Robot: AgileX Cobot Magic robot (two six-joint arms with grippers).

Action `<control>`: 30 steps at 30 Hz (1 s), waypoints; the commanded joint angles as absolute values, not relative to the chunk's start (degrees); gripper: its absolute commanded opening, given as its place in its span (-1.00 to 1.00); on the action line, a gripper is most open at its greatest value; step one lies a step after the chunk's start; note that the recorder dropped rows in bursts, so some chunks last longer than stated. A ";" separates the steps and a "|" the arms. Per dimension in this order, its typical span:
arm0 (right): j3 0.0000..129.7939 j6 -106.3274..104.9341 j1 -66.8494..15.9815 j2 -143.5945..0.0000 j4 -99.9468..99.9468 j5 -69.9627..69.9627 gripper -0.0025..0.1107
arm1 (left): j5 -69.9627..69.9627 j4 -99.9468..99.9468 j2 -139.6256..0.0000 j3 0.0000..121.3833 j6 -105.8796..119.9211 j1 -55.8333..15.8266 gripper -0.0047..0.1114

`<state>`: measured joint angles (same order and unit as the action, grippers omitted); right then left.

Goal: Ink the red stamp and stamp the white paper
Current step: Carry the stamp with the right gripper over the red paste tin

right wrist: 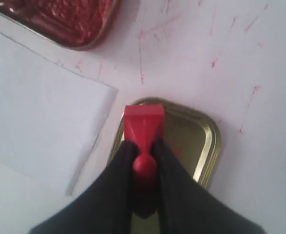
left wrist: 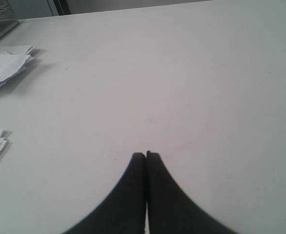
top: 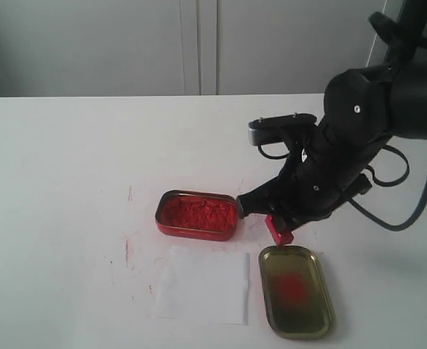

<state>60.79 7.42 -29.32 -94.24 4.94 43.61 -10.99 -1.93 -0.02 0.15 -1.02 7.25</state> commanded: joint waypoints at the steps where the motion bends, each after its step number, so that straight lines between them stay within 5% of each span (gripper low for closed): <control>1: 64.99 3.59 -29.64 -94.51 4.32 43.64 -0.96 | -10.82 -1.77 0.00 0.00 -1.25 7.24 -0.92; 14: 85.70 1.38 -33.98 -110.49 4.21 49.64 -0.96 | -10.82 -1.77 0.00 0.00 -1.25 7.24 -0.92; 30: 91.50 10.10 -35.09 -118.86 -0.98 51.90 -0.96 | -10.82 -1.77 0.00 0.00 -1.25 7.24 -0.92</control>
